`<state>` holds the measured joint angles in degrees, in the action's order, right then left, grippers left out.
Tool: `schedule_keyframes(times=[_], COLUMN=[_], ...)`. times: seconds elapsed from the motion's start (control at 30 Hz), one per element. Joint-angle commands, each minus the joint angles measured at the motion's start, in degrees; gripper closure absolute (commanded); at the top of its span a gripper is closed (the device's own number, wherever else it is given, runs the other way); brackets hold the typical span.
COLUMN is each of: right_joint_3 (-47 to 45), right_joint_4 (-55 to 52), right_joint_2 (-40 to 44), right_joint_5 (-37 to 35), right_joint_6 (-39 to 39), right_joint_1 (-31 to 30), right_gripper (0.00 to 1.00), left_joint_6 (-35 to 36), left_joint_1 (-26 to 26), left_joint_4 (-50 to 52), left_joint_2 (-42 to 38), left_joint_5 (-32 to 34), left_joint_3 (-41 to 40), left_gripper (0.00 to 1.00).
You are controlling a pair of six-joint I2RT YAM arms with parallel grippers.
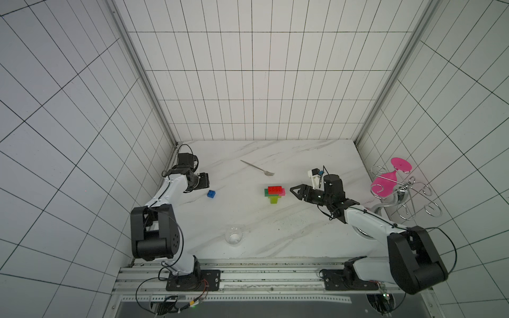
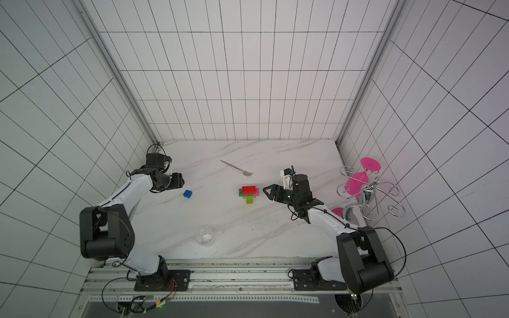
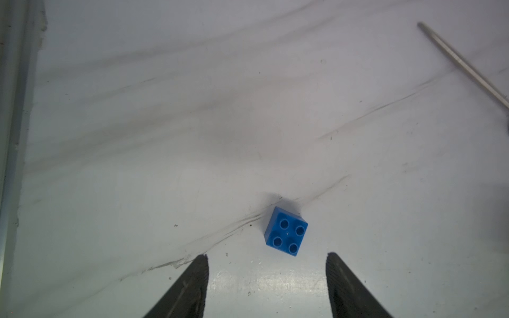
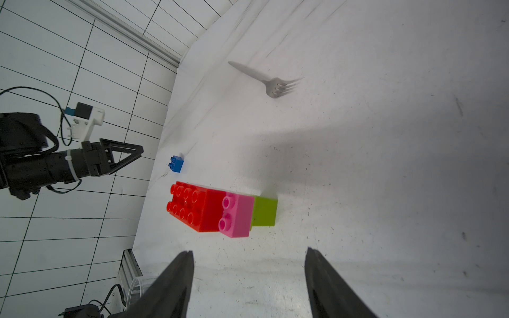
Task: Assemble a spoon with lego
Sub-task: Pick up the lego brick from the center of the board.
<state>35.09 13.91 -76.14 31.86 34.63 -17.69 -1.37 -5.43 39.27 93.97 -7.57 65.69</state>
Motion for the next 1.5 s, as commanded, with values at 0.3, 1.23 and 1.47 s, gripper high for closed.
schedule_keyframes(times=[0.3, 1.23, 1.47], right_joint_3=[2.9, 3.6, 3.6], right_joint_4=[0.0, -0.8, -0.9], right_joint_2=[-1.9, -2.8, -2.7], right_joint_5=[0.8, 1.0, 0.6], right_joint_6=[-0.8, -1.4, -1.5], right_joint_1=[-0.8, -1.4, -1.6], right_gripper=[0.33, 0.33, 0.33], left_joint_6=[7.7, 8.4, 14.9], left_joint_1=[5.9, 11.7, 18.2], left_joint_4=[2.6, 7.8, 7.4], left_joint_2=[9.5, 13.2, 1.6], left_joint_5=[1.2, 8.0, -3.0], left_joint_3=[4.2, 8.7, 12.5], left_gripper=[0.5, 0.8, 0.82])
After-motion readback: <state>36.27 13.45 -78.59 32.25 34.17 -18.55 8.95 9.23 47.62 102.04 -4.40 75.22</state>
